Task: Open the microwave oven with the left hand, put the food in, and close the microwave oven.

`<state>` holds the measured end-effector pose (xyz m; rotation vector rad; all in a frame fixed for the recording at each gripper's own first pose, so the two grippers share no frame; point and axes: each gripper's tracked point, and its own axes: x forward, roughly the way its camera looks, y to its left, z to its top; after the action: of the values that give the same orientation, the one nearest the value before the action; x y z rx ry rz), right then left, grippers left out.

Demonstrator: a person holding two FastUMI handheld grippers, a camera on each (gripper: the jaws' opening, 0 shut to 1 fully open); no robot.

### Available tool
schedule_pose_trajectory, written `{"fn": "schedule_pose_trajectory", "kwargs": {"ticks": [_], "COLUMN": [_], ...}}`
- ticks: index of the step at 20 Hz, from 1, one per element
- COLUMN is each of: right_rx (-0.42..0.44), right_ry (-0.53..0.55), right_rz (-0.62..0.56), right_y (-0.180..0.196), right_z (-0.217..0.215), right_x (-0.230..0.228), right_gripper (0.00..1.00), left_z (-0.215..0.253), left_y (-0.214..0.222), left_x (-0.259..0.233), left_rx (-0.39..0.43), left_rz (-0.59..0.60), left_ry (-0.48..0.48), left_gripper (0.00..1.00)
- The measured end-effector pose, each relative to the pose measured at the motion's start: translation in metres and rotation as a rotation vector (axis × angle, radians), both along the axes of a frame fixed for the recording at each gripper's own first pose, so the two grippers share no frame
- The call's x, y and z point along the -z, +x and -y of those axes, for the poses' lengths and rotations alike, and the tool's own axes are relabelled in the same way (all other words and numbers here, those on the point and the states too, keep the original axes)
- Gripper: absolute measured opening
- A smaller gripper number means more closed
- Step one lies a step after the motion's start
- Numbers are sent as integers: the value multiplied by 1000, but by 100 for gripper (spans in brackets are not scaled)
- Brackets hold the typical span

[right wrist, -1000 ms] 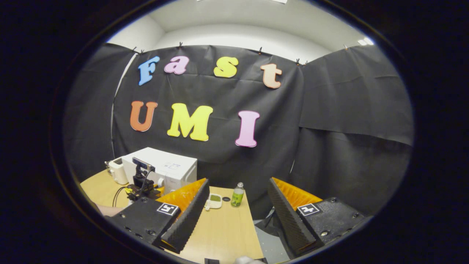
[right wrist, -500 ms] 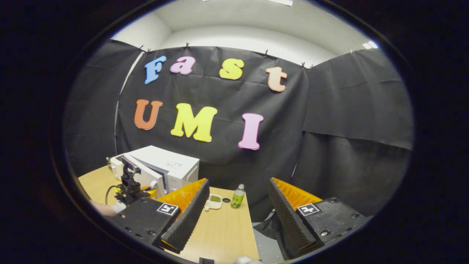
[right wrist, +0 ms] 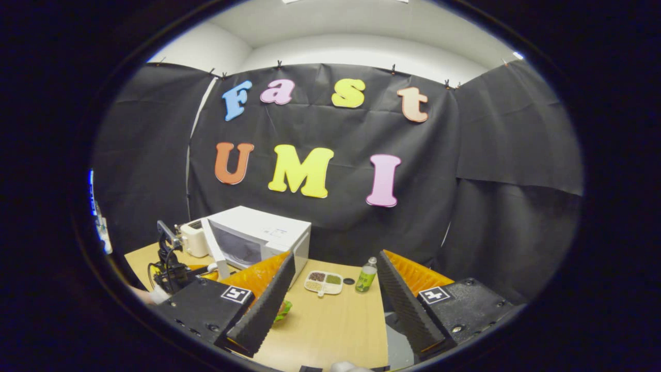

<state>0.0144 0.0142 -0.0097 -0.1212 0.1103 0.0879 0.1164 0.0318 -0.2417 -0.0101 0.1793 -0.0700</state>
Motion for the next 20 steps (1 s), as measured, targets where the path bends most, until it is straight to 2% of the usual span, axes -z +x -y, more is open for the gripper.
{"fn": "schedule_pose_trajectory", "kwargs": {"ticks": [2,3,4,5,6,7,8,13,14,15,16,20], "right_rx": [-18,-25,-33,-44,-51,-61,-71,-118,-124,-130,-136,-155], "right_ry": [19,27,32,35,33,33,36,46,47,48,48,51], "right_rz": [-5,-7,-11,-12,-15,-13,-13,-27,-31,-36,-43,-69], "right_y": [1,1,2,2,2,1,0,-1,-2,-3,-3,-5], "right_z": [-7,-10,-13,-17,-21,-25,-30,-54,-58,-62,-65,-77], "right_x": [3,5,7,8,10,9,10,19,21,24,26,39], "right_gripper": [97,96,96,96,96,96,96,96,100,96,100,96], "left_z": [-16,-21,-27,-33,-40,-47,-56,-110,-123,-135,-149,-203], "left_y": [-8,-16,-22,-27,-34,-42,-49,-82,-87,-93,-101,-127], "left_x": [-4,-2,-1,-1,1,0,2,11,14,15,17,25], "left_rx": [-28,-31,-41,-54,-70,-83,-99,-191,-211,-231,-251,-342], "left_rz": [2,-13,-13,-13,-17,-16,-20,-54,-62,-69,-75,-104], "left_ry": [2,8,12,16,24,28,29,42,45,55,67,83], "left_gripper": [71,90,98,98,89,89,97,97,97,96,97,97]}}
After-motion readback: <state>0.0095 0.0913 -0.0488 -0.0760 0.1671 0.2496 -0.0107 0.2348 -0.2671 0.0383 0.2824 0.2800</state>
